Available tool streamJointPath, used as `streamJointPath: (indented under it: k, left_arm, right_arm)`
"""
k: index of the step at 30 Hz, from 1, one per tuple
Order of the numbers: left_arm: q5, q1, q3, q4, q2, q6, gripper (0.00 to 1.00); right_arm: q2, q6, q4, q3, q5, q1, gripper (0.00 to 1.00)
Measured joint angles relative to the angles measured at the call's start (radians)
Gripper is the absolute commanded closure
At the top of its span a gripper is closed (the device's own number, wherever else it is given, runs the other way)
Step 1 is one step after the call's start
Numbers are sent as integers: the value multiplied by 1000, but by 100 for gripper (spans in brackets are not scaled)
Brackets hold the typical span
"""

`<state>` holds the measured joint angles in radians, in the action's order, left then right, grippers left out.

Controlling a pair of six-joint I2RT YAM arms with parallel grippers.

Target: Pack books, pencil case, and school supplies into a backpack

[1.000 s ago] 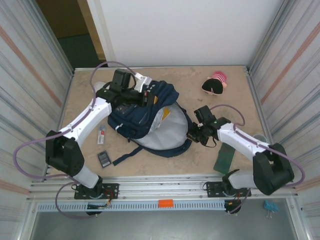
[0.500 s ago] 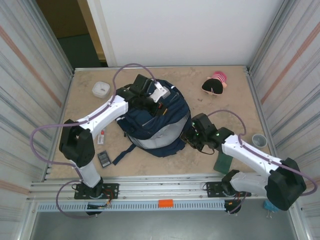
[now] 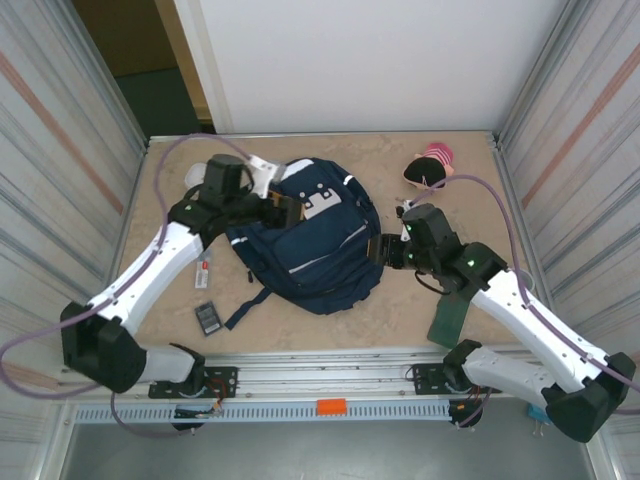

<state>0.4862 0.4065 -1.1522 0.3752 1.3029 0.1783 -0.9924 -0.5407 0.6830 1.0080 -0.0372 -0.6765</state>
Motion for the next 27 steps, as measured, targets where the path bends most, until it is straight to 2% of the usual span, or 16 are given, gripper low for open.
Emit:
streamJointPath:
  k: [3,8,13,19,27]
  left_arm:
    - [-18,-54,82,-10,-56,65,33]
    - [-29,-107,171,5,-134,141,32]
    - [-34,-204,284,1,-232,218,32]
    - [-35,-275,392,-9,-294,286,32]
    - [-34,-289,473,-34,-316,346,32]
  right_arm:
    - [-61,166,8,62,13,-38,42]
    - [-282,461,45,183,9,-147,35]
    - [-468,739,86,230,-17,-266,33]
    - [-547,929,95,230,-4,-304,28]
    - [-649,1070,45,230,60,-390,25]
